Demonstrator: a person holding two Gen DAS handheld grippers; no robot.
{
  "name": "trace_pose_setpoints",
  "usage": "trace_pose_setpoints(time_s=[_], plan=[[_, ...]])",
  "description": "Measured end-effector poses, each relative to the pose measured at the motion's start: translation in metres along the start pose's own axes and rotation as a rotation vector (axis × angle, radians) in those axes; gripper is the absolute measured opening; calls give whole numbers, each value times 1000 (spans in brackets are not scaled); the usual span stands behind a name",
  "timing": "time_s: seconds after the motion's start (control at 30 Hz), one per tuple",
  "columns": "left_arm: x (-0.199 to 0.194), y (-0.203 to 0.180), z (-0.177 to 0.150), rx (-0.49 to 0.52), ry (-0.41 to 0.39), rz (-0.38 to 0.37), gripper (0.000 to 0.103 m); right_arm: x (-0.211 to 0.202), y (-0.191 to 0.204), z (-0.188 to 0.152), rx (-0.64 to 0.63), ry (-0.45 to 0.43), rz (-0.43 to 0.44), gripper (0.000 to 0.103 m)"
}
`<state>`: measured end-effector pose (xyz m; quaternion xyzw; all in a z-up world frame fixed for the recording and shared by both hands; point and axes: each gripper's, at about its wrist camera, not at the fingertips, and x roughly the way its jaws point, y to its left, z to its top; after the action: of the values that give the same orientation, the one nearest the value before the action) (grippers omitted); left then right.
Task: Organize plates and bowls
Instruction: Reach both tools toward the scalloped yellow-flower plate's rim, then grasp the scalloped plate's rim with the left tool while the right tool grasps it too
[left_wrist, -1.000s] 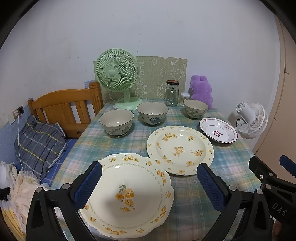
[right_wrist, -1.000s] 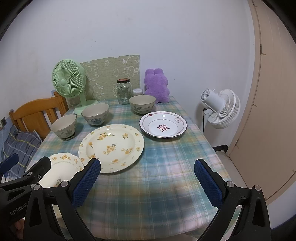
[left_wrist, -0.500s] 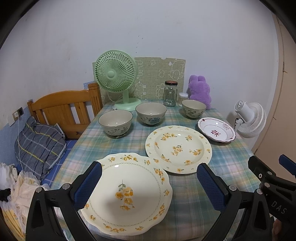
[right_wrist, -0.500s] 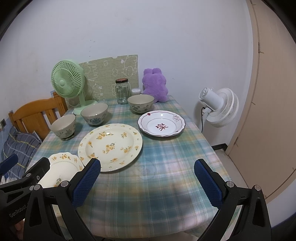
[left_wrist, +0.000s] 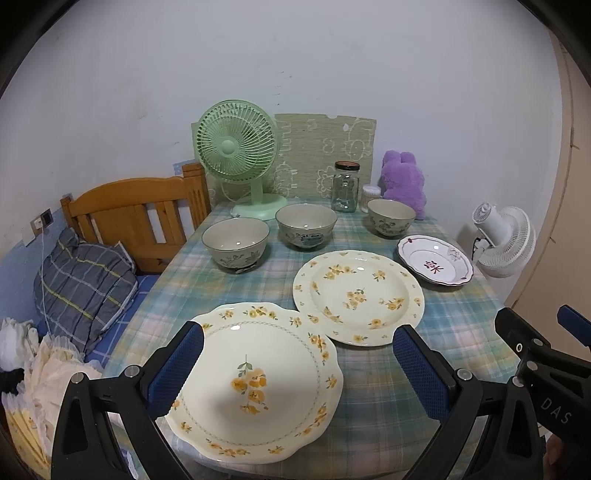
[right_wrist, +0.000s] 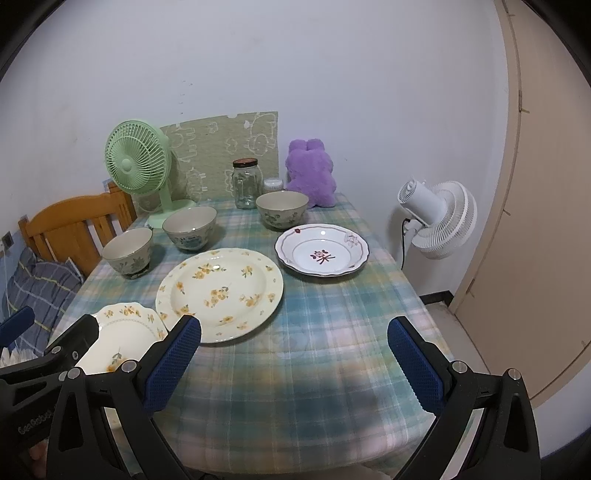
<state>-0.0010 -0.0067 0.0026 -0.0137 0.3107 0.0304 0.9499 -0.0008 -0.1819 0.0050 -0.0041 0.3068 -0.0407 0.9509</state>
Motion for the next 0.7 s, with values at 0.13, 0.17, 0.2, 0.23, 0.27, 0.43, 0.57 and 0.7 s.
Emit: trace_pose_setpoints(time_s=[0.13, 0.17, 0.2, 0.23, 0.27, 0.43, 0.57, 0.7], plan=[[2, 4, 2, -22, 18, 52, 102, 6, 0, 3, -3, 21, 53, 102], [3, 6, 3, -23, 30, 64, 102, 7, 1, 3, 4, 22, 75, 102], [5, 9, 3, -25, 38, 74, 102, 8, 3, 3, 25, 13, 106, 102], [5, 12, 2, -31, 44, 83, 102, 8, 5, 3, 28, 19, 126, 102], [7, 16, 2, -40, 52, 88, 101, 9, 10, 3, 16, 18, 131, 102], [18, 36, 1, -50, 76, 80, 96, 17, 33, 5, 1, 53, 148, 102], [34, 54, 2, -35, 102, 62, 96, 26, 55, 6, 4, 90, 129, 99], [53, 73, 1, -17, 133, 44, 94, 38, 79, 2, 2, 144, 86, 98]])
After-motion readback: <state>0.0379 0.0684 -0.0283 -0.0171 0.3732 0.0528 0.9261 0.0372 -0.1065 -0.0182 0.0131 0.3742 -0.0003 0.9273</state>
